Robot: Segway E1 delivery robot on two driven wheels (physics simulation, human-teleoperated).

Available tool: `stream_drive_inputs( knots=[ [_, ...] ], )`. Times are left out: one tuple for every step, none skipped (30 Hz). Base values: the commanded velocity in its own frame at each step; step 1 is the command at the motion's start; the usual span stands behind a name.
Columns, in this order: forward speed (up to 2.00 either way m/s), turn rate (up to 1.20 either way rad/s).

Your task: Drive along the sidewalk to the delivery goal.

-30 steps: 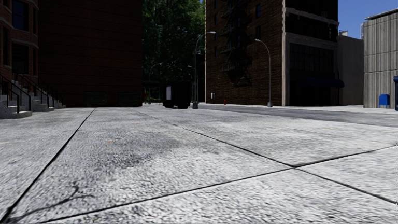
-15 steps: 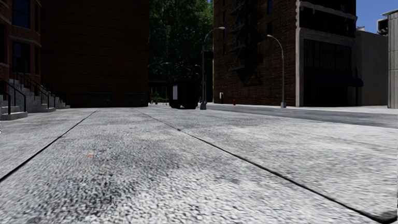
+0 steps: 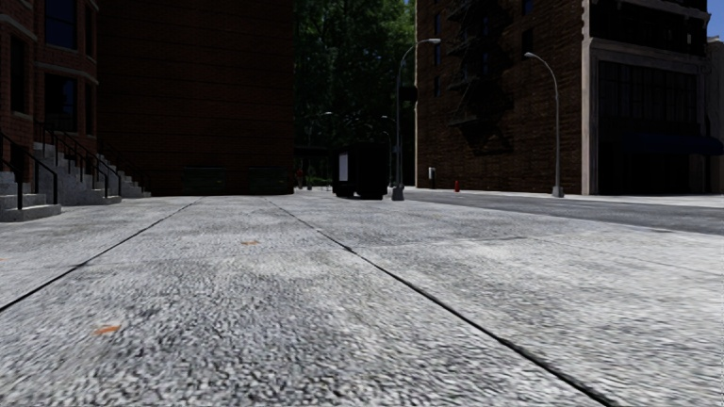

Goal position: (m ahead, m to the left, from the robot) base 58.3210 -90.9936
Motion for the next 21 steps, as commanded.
stream_drive_inputs(
  knots=[
    [2.0, 0.3],
    [2.0, 0.3],
    [2.0, 0.35],
    [2.0, 0.39],
    [2.0, 0.39],
    [2.0, 0.0],
    [2.0, 0.0],
    [2.0, 0.0],
    [2.0, 0.0],
    [2.0, 0.0],
    [2.0, 0.0],
    [2.0, 0.0],
    [2.0, 0.0],
    [2.0, 0.0],
    [2.0, 0.0],
    [2.0, 0.0],
    [2.0, 0.0],
    [2.0, 0.0],
    [2.0, 0.0],
    [2.0, 0.0],
    [2.0, 0.0]
  ],
)
